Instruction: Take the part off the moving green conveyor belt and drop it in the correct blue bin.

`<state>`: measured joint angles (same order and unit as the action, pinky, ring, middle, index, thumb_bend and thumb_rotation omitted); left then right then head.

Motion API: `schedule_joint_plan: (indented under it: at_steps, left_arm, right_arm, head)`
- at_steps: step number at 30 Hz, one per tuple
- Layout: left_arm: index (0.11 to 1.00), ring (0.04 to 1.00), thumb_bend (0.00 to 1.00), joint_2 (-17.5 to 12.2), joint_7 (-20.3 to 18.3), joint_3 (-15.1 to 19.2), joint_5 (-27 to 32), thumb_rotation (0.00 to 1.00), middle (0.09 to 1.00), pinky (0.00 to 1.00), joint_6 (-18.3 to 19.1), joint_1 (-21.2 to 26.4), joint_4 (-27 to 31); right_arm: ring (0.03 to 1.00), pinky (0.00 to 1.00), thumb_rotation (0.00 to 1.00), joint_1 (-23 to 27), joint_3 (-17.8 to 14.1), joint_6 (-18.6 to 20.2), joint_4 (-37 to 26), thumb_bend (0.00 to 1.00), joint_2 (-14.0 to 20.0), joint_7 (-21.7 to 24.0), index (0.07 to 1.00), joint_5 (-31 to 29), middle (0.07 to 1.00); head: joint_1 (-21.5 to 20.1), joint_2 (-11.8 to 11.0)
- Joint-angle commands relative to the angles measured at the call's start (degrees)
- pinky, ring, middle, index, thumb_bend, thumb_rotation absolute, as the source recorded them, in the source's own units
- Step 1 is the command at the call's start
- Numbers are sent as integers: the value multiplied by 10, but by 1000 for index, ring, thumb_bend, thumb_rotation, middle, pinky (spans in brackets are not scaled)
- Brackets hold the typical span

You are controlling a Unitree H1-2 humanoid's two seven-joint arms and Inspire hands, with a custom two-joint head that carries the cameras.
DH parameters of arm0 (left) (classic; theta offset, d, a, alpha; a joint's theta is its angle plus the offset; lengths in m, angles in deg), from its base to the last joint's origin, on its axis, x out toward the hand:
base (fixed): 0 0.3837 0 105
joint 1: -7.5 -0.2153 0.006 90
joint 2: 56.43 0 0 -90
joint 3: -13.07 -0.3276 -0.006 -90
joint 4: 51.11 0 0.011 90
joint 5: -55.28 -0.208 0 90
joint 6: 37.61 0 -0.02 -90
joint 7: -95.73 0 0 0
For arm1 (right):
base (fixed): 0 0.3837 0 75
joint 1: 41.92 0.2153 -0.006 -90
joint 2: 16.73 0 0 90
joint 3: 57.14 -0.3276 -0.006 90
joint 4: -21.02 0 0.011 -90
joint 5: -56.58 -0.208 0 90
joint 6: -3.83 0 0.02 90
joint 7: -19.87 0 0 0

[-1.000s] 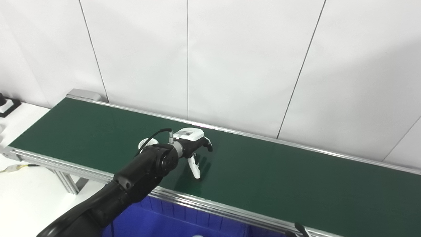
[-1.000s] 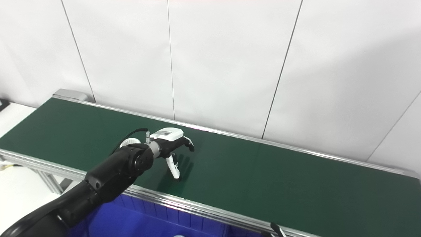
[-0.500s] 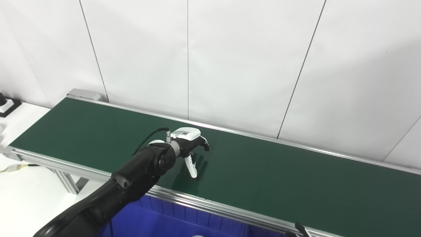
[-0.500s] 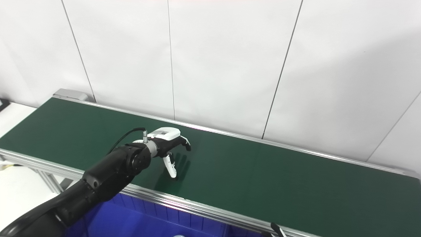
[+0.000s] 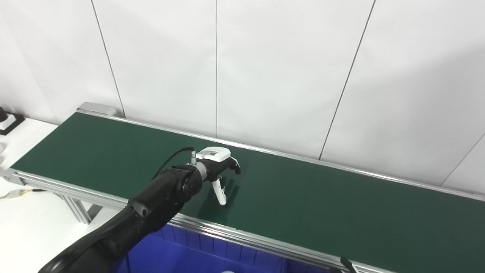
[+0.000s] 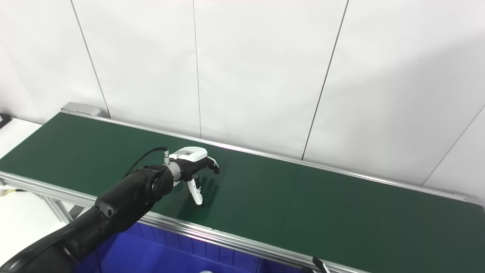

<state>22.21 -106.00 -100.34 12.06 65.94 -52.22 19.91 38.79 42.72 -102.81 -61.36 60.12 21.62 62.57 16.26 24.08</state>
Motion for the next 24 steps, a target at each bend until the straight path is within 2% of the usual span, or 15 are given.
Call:
schedule_joint_plan:
  at_steps: [1,24]
  left_arm:
    - [777,840,895,-14,11,8,0,102,852,860,-9,22,5]
    - [786,848,878,-13,9,8,0,2,864,864,-2,9,11]
  right_arm:
    - [744,665,623,3,-1,-39,-15,409,-1,3,895,-4,791]
    - [742,657,667,-1,-1,-37,-22,446,3,5,891,-4,788]
  head:
    - [0,1]
    - [0,6]
